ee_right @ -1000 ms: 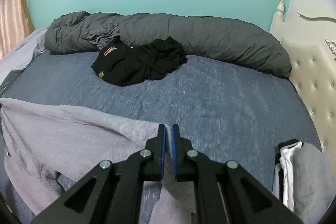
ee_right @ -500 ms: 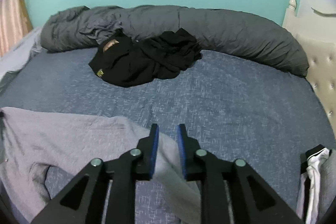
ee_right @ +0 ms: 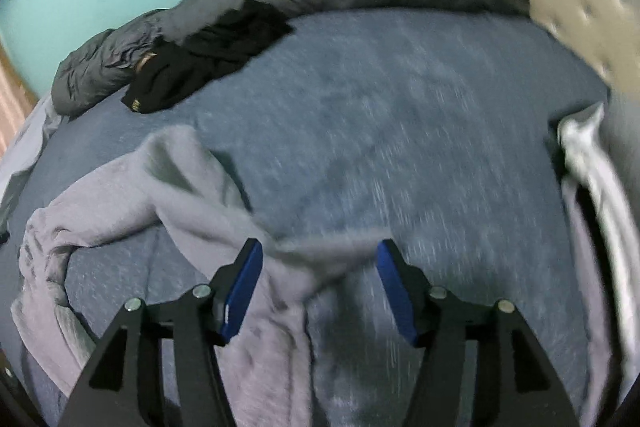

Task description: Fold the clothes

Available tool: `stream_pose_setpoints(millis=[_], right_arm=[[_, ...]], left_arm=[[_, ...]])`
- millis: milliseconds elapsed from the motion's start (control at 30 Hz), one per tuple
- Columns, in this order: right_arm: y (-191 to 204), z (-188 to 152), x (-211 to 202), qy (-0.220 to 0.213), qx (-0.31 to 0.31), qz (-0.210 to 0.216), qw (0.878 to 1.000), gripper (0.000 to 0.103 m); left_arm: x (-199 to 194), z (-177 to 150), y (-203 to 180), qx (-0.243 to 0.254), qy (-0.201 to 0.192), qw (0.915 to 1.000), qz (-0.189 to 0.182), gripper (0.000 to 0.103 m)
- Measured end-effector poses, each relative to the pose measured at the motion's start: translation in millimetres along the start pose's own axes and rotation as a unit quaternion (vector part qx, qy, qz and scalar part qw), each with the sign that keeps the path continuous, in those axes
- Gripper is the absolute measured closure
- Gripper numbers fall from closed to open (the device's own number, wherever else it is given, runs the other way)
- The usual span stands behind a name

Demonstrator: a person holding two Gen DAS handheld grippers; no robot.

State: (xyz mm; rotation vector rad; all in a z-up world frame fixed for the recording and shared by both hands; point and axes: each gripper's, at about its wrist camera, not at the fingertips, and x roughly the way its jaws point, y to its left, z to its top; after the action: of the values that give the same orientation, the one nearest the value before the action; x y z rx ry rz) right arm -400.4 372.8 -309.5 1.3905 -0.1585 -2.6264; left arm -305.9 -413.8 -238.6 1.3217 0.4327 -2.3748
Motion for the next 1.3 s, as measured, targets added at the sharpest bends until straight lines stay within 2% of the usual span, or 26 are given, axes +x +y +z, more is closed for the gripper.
stream_pose_setpoints(millis=[167,333,467,700,800,867,967,1300], right_arm=[[-17.2,-20.5,25.7,0.030,0.043,0.003,0.999,0.040],[-21.2,-23.5,45.1,0.035,0.079,0.026,0.996,0.039],[-13.3,-16.3,58.6,0.032,0.066,0.028,0.997,0.039],[6.8,-2.5,81.5,0.039,0.029,0.025,0.998,0.040],[10.9,0.3,82.3,0.034,0.023,0.033,0.999,0.058],[11.4,0.8,79.0,0.029,0.019,0.034,0.999,0.082],[9.4,4.9,70.2,0.017,0.019,0.029,0.999,0.094],[-26.9,53.9,-3.1,-0.040,0.052,-0.009,0.998,0.096]], left_arm=[[-0.5,-13.6,4.1,-0.007,0.000,0.9999,-0.009,0.061],[7.3,-26.2,-16.0,0.024,0.007,0.9996,-0.015,0.061],[11.5,-31.3,-28.7,0.031,0.007,0.9989,-0.033,0.061],[17.0,-43.4,-50.8,0.055,0.006,0.9975,-0.043,0.061],[19.4,-46.9,-56.9,0.063,0.008,0.9971,-0.043,0.061],[20.8,-48.5,-59.7,0.066,0.009,0.9969,-0.043,0.061],[20.6,-49.0,-60.6,0.066,0.010,0.9969,-0.042,0.061],[12.7,-49.3,-64.1,0.063,0.006,0.9971,-0.042,0.061]])
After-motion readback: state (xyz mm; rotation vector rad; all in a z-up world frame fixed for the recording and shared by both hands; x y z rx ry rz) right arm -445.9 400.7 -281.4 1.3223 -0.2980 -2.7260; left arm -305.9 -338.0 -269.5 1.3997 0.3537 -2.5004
